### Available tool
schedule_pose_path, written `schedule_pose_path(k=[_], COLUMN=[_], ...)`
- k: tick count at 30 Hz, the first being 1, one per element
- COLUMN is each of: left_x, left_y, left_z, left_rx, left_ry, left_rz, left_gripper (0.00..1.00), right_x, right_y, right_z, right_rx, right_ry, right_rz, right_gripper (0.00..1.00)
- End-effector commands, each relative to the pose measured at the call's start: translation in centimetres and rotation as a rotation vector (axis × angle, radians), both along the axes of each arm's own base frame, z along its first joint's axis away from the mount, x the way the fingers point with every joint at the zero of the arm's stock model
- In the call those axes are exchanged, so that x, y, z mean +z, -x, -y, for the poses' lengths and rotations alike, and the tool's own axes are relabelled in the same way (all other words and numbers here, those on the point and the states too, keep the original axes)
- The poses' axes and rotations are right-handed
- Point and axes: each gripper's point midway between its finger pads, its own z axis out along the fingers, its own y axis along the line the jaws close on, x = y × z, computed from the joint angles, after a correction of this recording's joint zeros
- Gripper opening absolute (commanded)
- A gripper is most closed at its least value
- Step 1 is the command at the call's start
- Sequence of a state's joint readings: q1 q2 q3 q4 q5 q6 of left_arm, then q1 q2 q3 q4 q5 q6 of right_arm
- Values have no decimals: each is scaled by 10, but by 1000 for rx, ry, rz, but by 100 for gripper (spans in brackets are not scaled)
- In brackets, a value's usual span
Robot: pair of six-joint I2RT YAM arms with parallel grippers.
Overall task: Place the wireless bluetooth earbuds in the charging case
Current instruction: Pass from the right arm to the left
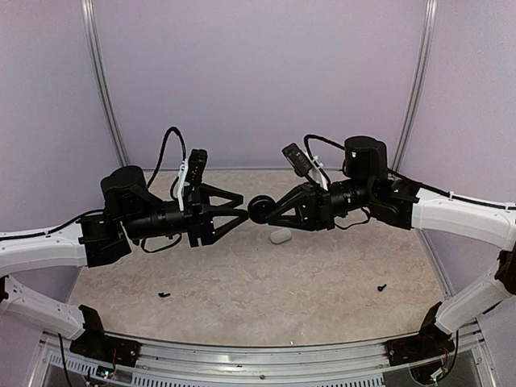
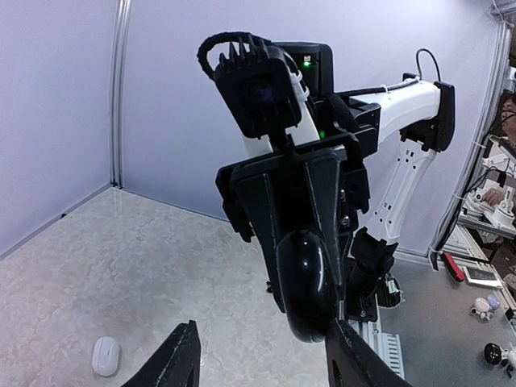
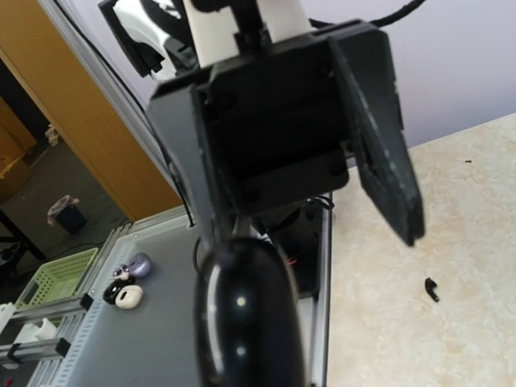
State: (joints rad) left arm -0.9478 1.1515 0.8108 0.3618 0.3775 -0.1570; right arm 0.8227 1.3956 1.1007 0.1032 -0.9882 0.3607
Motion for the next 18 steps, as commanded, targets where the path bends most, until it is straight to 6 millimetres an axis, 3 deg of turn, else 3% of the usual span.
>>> schedule_pose_path(k=[1,4,7,11,18], left_x=[15,13,10,5,-5], left_y=[1,-10,-30,-52,-68], left_z=[3,1,-7,-19,-13], left_rx=[1,59,160,218,236], left_ry=[27,32,53,122,105], left_rz=[0,-35,-99,-234,-313], left_gripper=[55,61,65,69,73], right_x=[7,-2,2,-3,-27], right_y=[-16,-57,-81,-97,-96], right_z=[-1,7,23,31,14], right_rx=[-79,-345,-561,-752,-846], right_ry=[11,98,144,245,421], right_rz=[51,181,356,597,854], right_gripper=[0,0,0,0,0])
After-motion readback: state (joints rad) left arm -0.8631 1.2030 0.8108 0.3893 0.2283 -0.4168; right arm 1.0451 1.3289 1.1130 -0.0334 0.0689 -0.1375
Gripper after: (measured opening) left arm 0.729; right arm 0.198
